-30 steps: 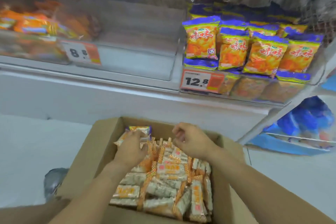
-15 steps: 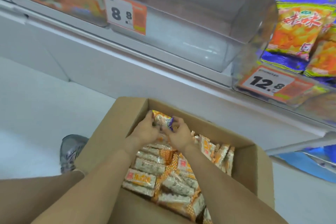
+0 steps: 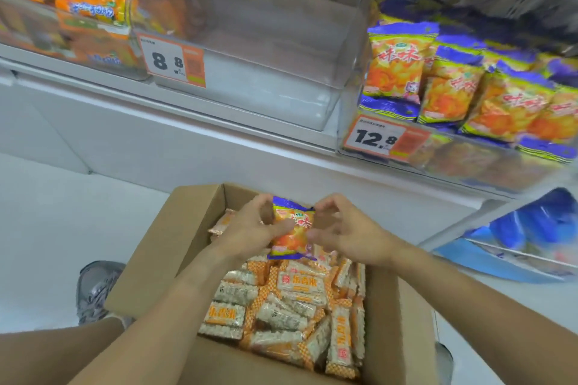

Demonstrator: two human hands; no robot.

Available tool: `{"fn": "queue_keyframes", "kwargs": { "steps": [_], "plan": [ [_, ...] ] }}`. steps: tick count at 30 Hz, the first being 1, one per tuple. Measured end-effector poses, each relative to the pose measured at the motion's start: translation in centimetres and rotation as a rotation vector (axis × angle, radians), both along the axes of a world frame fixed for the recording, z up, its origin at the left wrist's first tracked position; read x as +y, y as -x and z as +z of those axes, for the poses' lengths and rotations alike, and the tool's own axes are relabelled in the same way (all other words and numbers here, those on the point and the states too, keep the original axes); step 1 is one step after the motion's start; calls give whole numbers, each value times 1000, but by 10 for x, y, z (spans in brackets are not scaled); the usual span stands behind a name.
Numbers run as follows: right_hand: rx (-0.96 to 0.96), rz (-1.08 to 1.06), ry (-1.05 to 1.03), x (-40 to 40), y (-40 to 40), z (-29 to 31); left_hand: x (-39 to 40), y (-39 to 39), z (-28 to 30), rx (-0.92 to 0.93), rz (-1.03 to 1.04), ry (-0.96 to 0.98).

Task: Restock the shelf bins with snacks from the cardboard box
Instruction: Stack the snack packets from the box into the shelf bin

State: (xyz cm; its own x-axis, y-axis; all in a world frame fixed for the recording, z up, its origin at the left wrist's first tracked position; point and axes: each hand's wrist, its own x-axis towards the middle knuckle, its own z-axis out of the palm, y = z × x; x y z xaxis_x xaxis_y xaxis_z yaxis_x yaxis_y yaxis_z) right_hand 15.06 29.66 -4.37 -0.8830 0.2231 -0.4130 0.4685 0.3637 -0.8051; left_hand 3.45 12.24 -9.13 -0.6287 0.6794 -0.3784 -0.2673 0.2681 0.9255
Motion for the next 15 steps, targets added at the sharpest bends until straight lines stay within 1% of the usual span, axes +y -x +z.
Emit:
{"fn": "queue_keyframes", "kwargs": {
  "steps": [2, 3, 5, 7, 10, 13, 14, 15],
  "plan": [
    [49, -97, -19, 16, -23, 30, 11, -19, 28, -29, -121, -120],
    [72, -93, -35, 22, -34, 46, 19, -29, 40, -50, -163, -156],
    [116, 13, -176, 35, -57, 77, 36, -51, 65, -59, -211, -222],
    [139, 85, -324, 44, -78, 105, 53, -70, 87, -17, -205, -265],
    [273, -14, -406, 56, -102, 127, 77, -89, 115, 105, -223, -327],
    [431, -160, -379, 74, -119, 141, 106, -99, 139, 258, -282, -394],
    [488, -218, -380, 83, -124, 146, 118, -101, 146, 379, -284, -405],
    [559, -287, -427, 92, -129, 151, 130, -102, 151, 548, -268, -398]
  ]
}}
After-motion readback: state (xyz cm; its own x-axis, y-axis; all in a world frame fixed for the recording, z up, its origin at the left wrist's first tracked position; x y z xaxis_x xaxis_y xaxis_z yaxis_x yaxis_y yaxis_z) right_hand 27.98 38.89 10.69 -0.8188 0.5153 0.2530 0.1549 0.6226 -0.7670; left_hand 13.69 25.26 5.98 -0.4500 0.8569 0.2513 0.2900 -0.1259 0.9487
